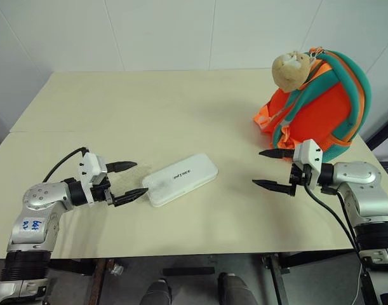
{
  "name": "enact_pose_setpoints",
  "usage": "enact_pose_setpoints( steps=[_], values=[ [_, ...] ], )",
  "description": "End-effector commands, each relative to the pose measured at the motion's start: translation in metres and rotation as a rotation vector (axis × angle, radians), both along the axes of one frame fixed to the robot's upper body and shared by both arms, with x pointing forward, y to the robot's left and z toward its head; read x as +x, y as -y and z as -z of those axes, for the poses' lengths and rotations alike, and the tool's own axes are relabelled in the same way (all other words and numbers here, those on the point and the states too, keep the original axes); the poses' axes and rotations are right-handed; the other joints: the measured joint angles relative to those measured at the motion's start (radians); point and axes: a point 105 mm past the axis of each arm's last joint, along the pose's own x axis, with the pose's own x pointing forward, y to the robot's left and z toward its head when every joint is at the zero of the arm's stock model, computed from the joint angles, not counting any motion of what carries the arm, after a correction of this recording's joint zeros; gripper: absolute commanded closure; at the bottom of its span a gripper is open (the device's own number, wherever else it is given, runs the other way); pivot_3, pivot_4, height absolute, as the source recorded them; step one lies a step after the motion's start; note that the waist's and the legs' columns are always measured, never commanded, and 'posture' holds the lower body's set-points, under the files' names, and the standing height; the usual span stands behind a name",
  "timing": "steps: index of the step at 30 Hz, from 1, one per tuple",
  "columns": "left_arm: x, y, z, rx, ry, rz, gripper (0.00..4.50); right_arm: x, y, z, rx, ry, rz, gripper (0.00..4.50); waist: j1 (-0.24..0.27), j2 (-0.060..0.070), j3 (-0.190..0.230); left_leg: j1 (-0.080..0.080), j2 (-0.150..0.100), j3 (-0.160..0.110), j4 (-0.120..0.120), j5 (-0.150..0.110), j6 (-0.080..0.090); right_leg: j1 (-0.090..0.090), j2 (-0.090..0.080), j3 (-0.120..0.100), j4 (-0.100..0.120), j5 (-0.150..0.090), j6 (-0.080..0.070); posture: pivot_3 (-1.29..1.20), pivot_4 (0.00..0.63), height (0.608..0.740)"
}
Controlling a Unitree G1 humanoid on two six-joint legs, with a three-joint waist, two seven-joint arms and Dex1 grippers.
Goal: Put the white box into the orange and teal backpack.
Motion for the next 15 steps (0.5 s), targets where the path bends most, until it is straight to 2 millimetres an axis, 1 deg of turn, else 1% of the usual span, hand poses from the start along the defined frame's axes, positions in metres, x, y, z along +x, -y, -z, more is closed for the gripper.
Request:
enact_pose_setpoints(
  steps=[1, 3, 6, 7, 9, 12, 15],
  values=[
    [0.001, -0.002, -0.009, 0.009, 0.038, -0.002, 0.01, 0.001, -0.007, -0.012, 0.010, 0.053, -0.020, 0.00, -0.001, 0.000, 0.000, 0.000, 0.000, 0.000, 0.000, 0.000, 0.000, 0.000, 0.000, 0.000, 0.000, 0.000, 0.000, 0.00, 0.150, 0.740],
    [0.004, -0.005, -0.008, 0.008, 0.042, -0.021, 0.01, 0.003, -0.011, -0.011, 0.023, 0.048, -0.021, 0.00, -0.002, 0.000, 0.000, 0.000, 0.000, 0.000, 0.000, 0.000, 0.000, 0.000, 0.000, 0.000, 0.000, 0.000, 0.000, 0.00, 0.150, 0.740],
    [0.001, -0.007, -0.008, 0.012, 0.042, -0.030, 0.01, 0.004, -0.025, -0.005, 0.025, 0.023, -0.073, 0.00, -0.004, 0.000, 0.000, 0.000, 0.000, 0.000, 0.001, 0.000, 0.000, 0.000, 0.000, 0.000, 0.001, 0.000, 0.000, 0.00, 0.150, 0.740],
    [-0.001, -0.011, -0.006, 0.024, 0.042, -0.045, 0.19, 0.007, -0.031, -0.004, 0.028, 0.021, -0.087, 0.18, -0.005, 0.000, 0.000, 0.000, 0.000, 0.000, 0.001, 0.000, 0.000, 0.000, 0.000, 0.000, 0.002, 0.000, 0.000, 0.00, 0.150, 0.740],
    [-0.004, -0.024, -0.003, 0.046, 0.047, -0.105, 0.58, 0.014, -0.041, -0.003, 0.034, 0.020, -0.102, 0.60, -0.011, 0.000, 0.000, 0.000, 0.000, 0.000, 0.001, 0.000, 0.000, 0.000, 0.000, 0.000, 0.002, 0.000, 0.000, 0.00, 0.150, 0.740],
    [-0.015, -0.043, 0.004, 0.056, 0.021, -0.192, 1.48, 0.027, -0.056, 0.002, 0.038, 0.022, -0.108, 1.64, -0.023, 0.000, 0.000, 0.000, 0.000, 0.000, 0.001, 0.000, 0.000, 0.000, 0.000, 0.000, 0.002, 0.000, 0.000, 0.00, 0.150, 0.740],
    [-0.029, -0.051, 0.018, 0.093, -0.011, -0.237, 2.40, 0.037, -0.066, 0.009, 0.042, 0.014, -0.117, 2.63, -0.028, 0.000, 0.000, 0.001, 0.000, 0.000, 0.000, 0.000, 0.000, -0.001, 0.000, 0.000, 0.003, 0.000, -0.001, 0.00, 0.150, 0.740]
  ],
)
